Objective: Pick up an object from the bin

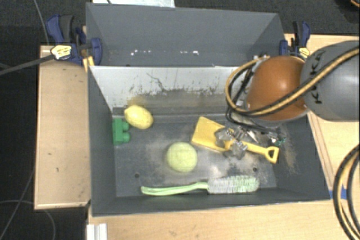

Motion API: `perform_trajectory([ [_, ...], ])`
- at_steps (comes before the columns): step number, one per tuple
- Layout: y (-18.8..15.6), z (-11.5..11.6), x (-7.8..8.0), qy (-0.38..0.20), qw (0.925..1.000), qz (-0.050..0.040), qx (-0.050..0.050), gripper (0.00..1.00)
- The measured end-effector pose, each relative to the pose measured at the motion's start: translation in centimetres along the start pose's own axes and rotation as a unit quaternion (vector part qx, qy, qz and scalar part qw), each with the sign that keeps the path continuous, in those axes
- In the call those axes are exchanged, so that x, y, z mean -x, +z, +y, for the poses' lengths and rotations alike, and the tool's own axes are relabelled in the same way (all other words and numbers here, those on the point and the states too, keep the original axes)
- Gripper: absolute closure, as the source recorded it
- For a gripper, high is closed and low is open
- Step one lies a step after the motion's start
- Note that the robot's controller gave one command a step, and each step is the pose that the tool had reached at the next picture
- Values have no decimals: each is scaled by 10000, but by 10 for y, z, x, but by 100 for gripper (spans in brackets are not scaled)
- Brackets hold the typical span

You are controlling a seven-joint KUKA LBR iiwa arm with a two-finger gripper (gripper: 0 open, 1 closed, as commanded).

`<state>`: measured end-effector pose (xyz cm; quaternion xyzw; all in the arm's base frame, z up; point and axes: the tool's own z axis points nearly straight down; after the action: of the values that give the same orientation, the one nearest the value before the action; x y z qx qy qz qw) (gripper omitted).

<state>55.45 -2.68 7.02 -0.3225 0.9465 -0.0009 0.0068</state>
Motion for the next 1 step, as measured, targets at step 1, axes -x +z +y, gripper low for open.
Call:
perform_trajectory([
  [1,0,0,0,8,10000,0,1,100],
])
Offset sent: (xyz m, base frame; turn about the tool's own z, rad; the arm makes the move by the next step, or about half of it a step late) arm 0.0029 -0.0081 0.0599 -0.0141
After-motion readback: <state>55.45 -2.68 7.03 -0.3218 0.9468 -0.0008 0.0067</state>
